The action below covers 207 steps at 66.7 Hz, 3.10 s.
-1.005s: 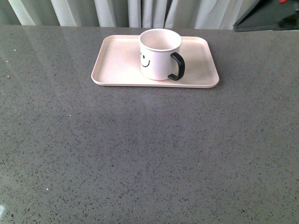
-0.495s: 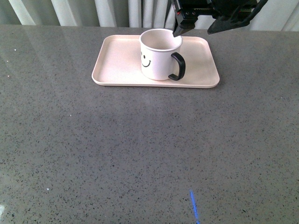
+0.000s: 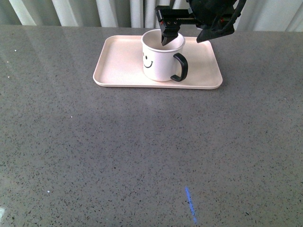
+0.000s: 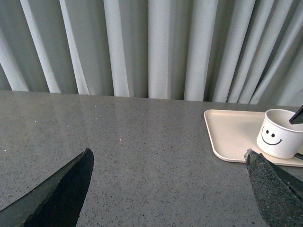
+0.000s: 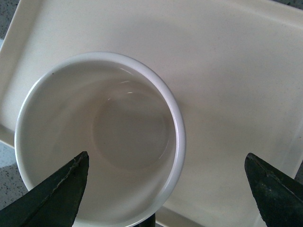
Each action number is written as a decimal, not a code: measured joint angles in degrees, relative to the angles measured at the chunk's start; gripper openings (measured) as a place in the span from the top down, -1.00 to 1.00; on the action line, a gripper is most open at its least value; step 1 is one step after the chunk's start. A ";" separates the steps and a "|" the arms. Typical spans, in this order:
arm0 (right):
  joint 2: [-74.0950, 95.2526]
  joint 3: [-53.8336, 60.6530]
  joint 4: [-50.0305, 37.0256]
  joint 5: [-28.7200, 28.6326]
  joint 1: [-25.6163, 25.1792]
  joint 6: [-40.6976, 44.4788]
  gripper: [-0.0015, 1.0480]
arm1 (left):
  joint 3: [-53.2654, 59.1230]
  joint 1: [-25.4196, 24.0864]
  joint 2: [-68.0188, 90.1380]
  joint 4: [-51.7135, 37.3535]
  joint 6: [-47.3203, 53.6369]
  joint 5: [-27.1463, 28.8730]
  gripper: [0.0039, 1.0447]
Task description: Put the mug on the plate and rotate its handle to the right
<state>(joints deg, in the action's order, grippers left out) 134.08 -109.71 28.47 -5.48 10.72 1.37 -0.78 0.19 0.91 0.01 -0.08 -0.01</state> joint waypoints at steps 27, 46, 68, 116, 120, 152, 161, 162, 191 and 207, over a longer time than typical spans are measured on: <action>0.48 -0.11 0.26 0.83 0.22 -2.01 -0.82 | 0.00 0.00 0.00 0.00 0.00 0.00 -0.83; 0.48 -0.31 0.83 1.07 0.44 -2.91 -0.72 | 0.00 0.00 0.00 0.00 0.00 0.00 -0.83; 0.81 -1.55 1.27 1.46 0.76 -3.52 0.01 | 0.00 0.00 0.00 0.00 0.00 0.00 -0.83; 1.49 -3.93 4.17 1.18 0.26 -4.04 0.97 | 0.00 0.00 0.00 0.00 0.00 0.00 -0.83; 1.25 -4.63 4.92 1.29 -0.13 -2.54 0.97 | 0.00 0.00 0.00 0.00 0.00 0.00 -0.83; 6.84 -29.75 22.01 -6.58 -5.79 17.84 0.97 | 0.00 0.00 0.00 0.00 0.00 0.00 -0.83; 12.13 -36.13 26.82 -8.31 -5.88 22.21 0.97 | 0.00 0.00 0.00 0.00 0.00 0.00 -0.83; 12.63 -36.70 27.28 -8.33 -5.88 22.58 0.97 | 0.00 0.00 0.00 0.00 0.00 0.00 -0.83; 22.73 -55.25 37.68 -12.28 -5.66 27.89 0.97 | 0.00 0.00 0.00 0.00 0.00 0.00 -0.83; 24.24 -55.95 38.14 -13.00 -4.22 28.24 0.97 | 0.00 0.00 0.00 0.00 0.00 0.00 -0.83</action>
<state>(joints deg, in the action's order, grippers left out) 158.32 -165.66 66.61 -18.48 6.50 29.61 -0.78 0.19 0.91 0.01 -0.08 -0.01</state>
